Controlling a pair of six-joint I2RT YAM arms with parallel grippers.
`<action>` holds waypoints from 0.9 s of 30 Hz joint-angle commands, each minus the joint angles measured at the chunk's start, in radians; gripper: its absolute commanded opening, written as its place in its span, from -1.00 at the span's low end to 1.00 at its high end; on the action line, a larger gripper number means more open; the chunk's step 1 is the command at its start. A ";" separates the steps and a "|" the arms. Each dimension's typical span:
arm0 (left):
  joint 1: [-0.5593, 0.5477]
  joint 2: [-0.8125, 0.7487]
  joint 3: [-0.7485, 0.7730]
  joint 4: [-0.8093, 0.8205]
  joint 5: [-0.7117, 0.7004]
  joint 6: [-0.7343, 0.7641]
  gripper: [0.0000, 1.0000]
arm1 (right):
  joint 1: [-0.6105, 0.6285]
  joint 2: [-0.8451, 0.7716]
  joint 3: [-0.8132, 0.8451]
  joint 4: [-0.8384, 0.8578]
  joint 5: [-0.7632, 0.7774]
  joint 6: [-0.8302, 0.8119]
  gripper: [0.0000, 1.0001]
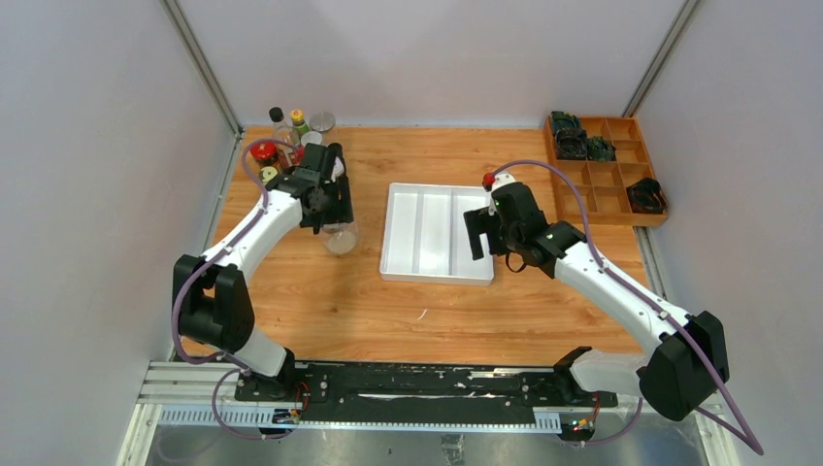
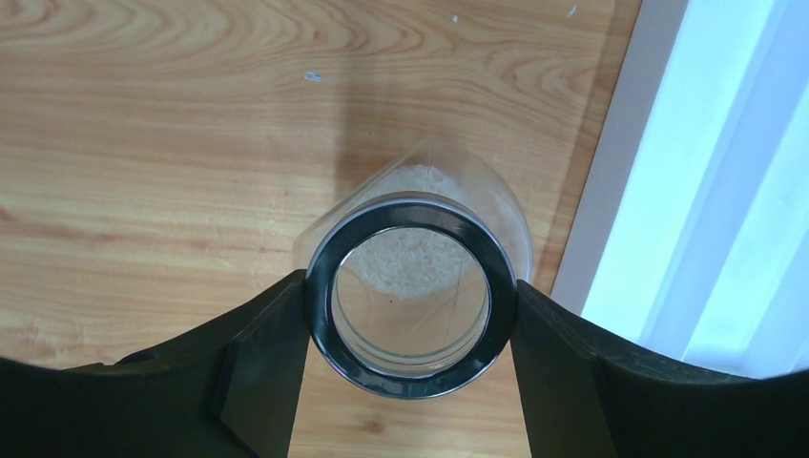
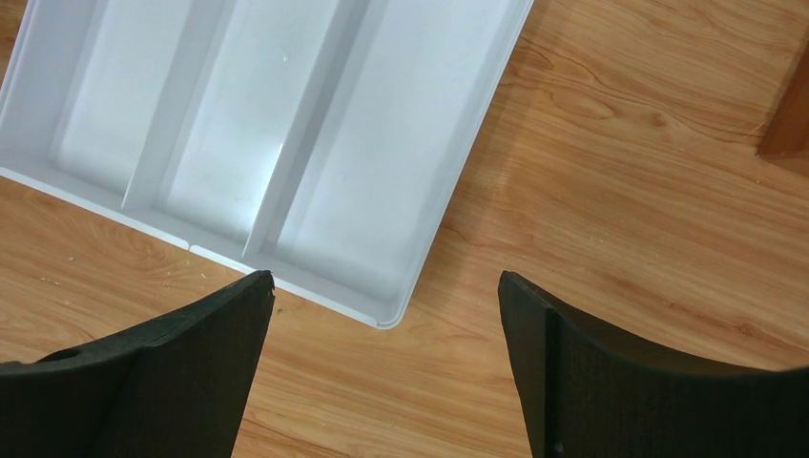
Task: Organize the condiment bottles
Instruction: Place the bottle at the center of the board.
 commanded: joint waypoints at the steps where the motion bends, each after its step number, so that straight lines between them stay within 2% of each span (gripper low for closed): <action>1: -0.004 -0.068 0.009 0.058 -0.081 -0.160 -0.68 | 0.007 -0.006 0.000 -0.027 -0.021 0.015 0.86; 9: -0.018 -0.007 0.032 -0.006 -0.130 -0.394 -0.85 | 0.006 -0.012 -0.022 -0.020 -0.029 0.016 0.85; 17: -0.048 0.194 0.185 -0.232 -0.234 -0.581 -0.88 | 0.006 -0.030 -0.053 -0.011 -0.031 0.024 0.85; 27: -0.119 0.318 0.261 -0.303 -0.310 -0.691 -0.93 | 0.006 -0.039 -0.079 -0.001 -0.035 0.033 0.85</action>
